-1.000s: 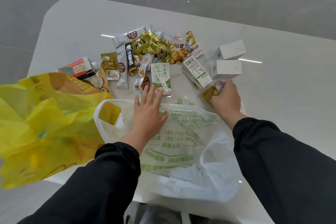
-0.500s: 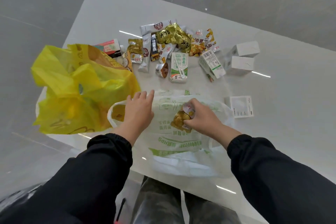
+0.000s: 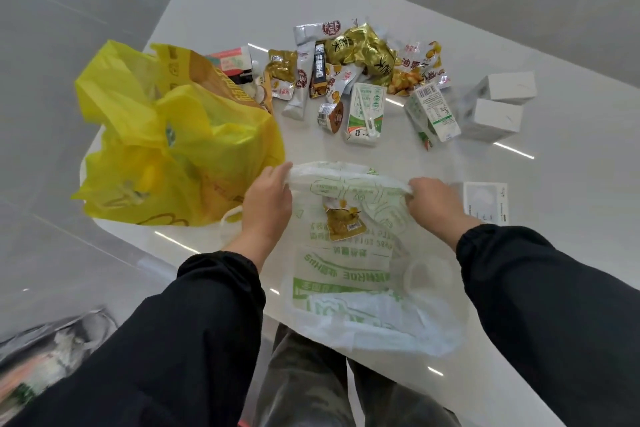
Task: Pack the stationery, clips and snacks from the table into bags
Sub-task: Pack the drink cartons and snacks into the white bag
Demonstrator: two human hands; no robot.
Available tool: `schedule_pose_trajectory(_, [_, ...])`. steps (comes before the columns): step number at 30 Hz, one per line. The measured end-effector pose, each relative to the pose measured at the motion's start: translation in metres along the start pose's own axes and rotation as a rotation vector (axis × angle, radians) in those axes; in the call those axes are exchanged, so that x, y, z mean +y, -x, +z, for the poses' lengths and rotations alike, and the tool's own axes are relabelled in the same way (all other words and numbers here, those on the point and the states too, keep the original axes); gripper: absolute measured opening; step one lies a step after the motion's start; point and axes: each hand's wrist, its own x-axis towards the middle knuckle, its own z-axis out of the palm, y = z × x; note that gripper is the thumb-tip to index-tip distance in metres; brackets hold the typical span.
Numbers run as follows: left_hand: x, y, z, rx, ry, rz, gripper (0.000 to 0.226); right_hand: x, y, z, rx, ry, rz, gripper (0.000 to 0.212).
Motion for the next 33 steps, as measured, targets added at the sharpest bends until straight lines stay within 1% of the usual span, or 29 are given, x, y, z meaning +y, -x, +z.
schedule_pose_trajectory(2, [-0.002, -0.001, 0.001, 0.049, -0.013, 0.081, 0.055, 0.002, -0.002, -0.005, 0.109, -0.134, 0.083, 0.014])
schedule_pose_trajectory(4, [-0.003, -0.002, 0.004, 0.11, -0.161, 0.267, 0.068, -0.003, 0.004, -0.008, 0.269, -0.144, 0.062, 0.042])
schedule_pose_trajectory(5, [-0.001, -0.001, 0.006, 0.095, -0.252, 0.39, 0.069, -0.007, 0.009, -0.01, 0.333, -0.121, 0.0, 0.054])
schedule_pose_trajectory(6, [0.0, 0.002, 0.01, 0.035, -0.338, 0.503, 0.067, -0.012, 0.014, -0.009, 0.36, -0.075, -0.087, 0.064])
schedule_pose_trajectory(7, [0.001, 0.006, 0.015, -0.05, -0.418, 0.581, 0.063, -0.015, 0.017, -0.006, 0.328, 0.03, -0.177, 0.072])
schedule_pose_trajectory(8, [0.0, 0.01, 0.02, -0.142, -0.487, 0.601, 0.063, -0.017, 0.019, -0.002, 0.258, 0.171, -0.261, 0.077])
schedule_pose_trajectory(9, [-0.002, 0.014, 0.025, -0.229, -0.541, 0.561, 0.067, -0.018, 0.019, 0.004, 0.169, 0.305, -0.324, 0.08])
schedule_pose_trajectory(10, [-0.006, 0.017, 0.029, -0.296, -0.579, 0.483, 0.071, -0.016, 0.017, 0.011, 0.083, 0.408, -0.345, 0.079])
schedule_pose_trajectory(11, [-0.011, 0.018, 0.032, -0.342, -0.604, 0.392, 0.074, -0.013, 0.014, 0.015, 0.018, 0.462, -0.319, 0.077])
schedule_pose_trajectory(13, [-0.02, 0.02, 0.038, -0.394, -0.655, 0.252, 0.076, -0.01, 0.009, 0.017, -0.051, 0.447, -0.226, 0.075])
schedule_pose_trajectory(14, [-0.021, 0.02, 0.038, -0.402, -0.67, 0.224, 0.075, -0.011, 0.008, 0.017, -0.057, 0.419, -0.206, 0.075])
schedule_pose_trajectory(17, [-0.016, 0.021, 0.034, -0.375, -0.586, 0.232, 0.071, -0.022, 0.011, 0.011, 0.028, 0.308, -0.265, 0.073])
schedule_pose_trajectory(20, [0.002, 0.015, 0.022, -0.268, -0.419, 0.26, 0.069, -0.033, 0.017, -0.001, 0.114, 0.19, -0.295, 0.07])
schedule_pose_trajectory(22, [0.02, 0.005, 0.013, -0.258, -0.282, 0.245, 0.066, -0.036, 0.017, -0.009, 0.117, 0.156, -0.267, 0.067])
schedule_pose_trajectory(24, [0.04, -0.009, 0.004, -0.267, -0.132, 0.192, 0.066, -0.037, 0.015, -0.018, 0.121, 0.126, -0.219, 0.064])
schedule_pose_trajectory(26, [0.06, -0.025, -0.001, -0.227, -0.013, 0.159, 0.065, -0.037, 0.011, -0.029, 0.137, 0.078, -0.165, 0.062])
schedule_pose_trajectory(28, [0.075, -0.041, -0.001, -0.216, 0.061, 0.144, 0.065, -0.036, 0.007, -0.042, 0.176, 0.049, -0.144, 0.063])
schedule_pose_trajectory(31, [0.092, -0.064, 0.007, -0.265, 0.135, 0.106, 0.064, -0.03, -0.002, -0.061, 0.251, 0.021, -0.118, 0.065])
schedule_pose_trajectory(33, [0.102, -0.078, 0.014, -0.295, 0.153, 0.081, 0.064, -0.024, -0.012, -0.074, 0.296, -0.023, -0.067, 0.065])
